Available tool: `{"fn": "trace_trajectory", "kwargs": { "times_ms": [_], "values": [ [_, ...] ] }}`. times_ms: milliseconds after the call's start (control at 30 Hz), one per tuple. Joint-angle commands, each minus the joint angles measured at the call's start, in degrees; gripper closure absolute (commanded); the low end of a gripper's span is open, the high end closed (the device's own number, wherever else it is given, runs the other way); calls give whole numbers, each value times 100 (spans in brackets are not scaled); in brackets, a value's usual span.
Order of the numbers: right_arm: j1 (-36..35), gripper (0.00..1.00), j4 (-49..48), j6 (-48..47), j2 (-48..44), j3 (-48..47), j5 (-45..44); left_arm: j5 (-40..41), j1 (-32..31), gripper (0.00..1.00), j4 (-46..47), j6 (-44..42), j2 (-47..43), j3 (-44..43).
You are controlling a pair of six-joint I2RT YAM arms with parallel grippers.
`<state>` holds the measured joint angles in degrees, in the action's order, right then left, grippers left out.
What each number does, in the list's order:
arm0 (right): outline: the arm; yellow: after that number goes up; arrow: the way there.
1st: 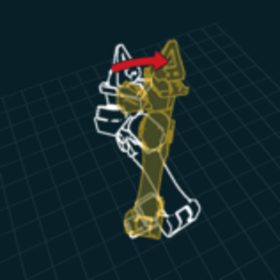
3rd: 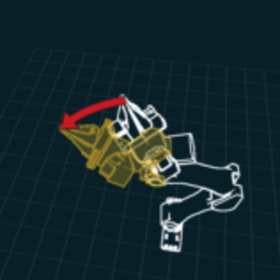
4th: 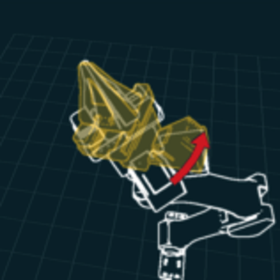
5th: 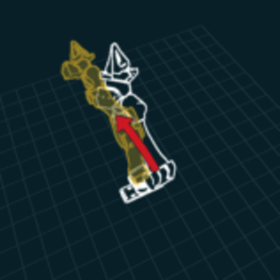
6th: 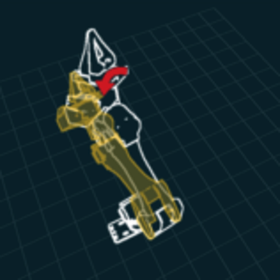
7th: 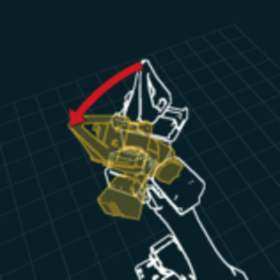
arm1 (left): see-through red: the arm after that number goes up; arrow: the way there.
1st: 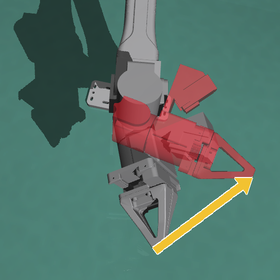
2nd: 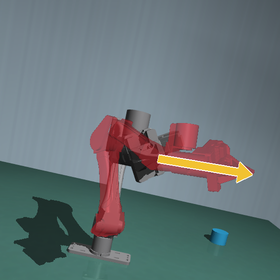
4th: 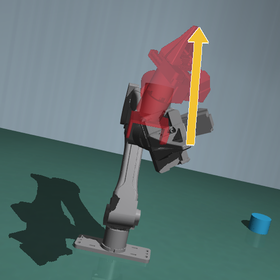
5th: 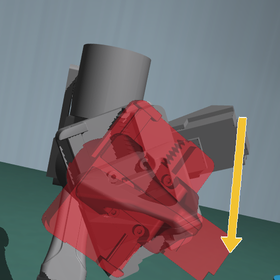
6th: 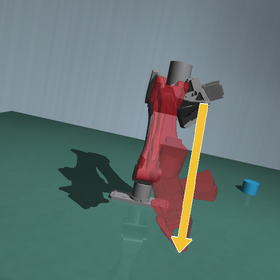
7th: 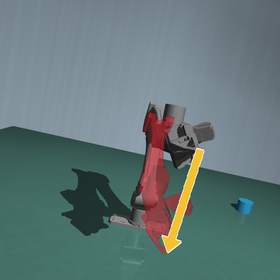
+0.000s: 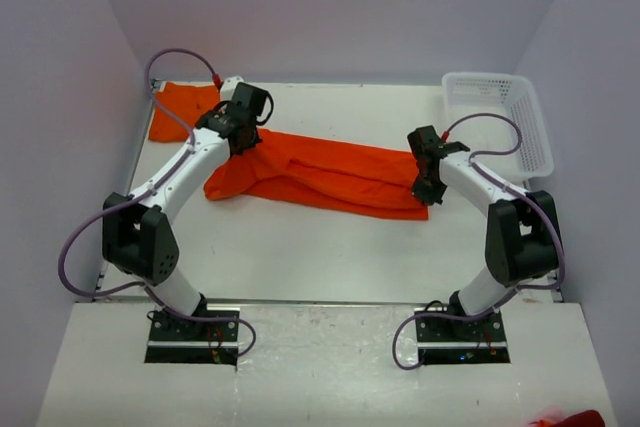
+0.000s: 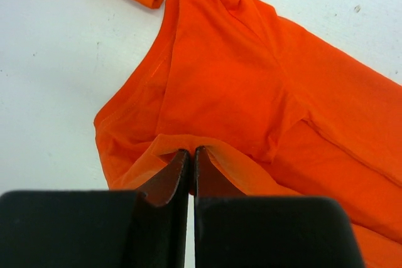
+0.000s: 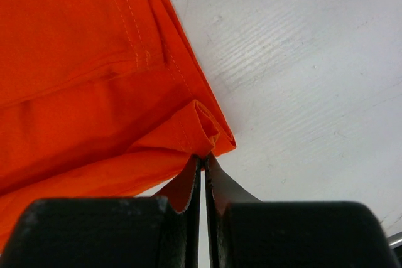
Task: Fold and stack the t-shirts
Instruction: Fold the other side of the tshirt into a rectangle
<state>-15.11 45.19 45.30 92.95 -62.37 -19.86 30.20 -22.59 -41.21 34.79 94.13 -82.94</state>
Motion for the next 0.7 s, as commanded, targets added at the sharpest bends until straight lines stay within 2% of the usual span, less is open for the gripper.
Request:
{"fn": "trace_trajectory", "kwargs": {
  "times_ms": [0, 300, 533, 600, 667],
  "values": [
    [87, 100, -54, -91, 83, -355, -9, 145, 96, 100, 219, -288, 96, -485],
    [175, 100, 69, -135, 399, -837, 8, 39, 211, 100, 131, -402, 685, -1171],
    [307, 100, 95, -302, 716, -1154, 87, -101, 246, 100, 245, -446, 1028, -1225],
    [351, 95, 95, -363, 847, -1268, 105, -163, 255, 100, 315, -507, 1177, -1242],
    [369, 94, 87, -390, 944, -1365, 114, -216, 255, 100, 420, -586, 1326, -1303]
  ]
}}
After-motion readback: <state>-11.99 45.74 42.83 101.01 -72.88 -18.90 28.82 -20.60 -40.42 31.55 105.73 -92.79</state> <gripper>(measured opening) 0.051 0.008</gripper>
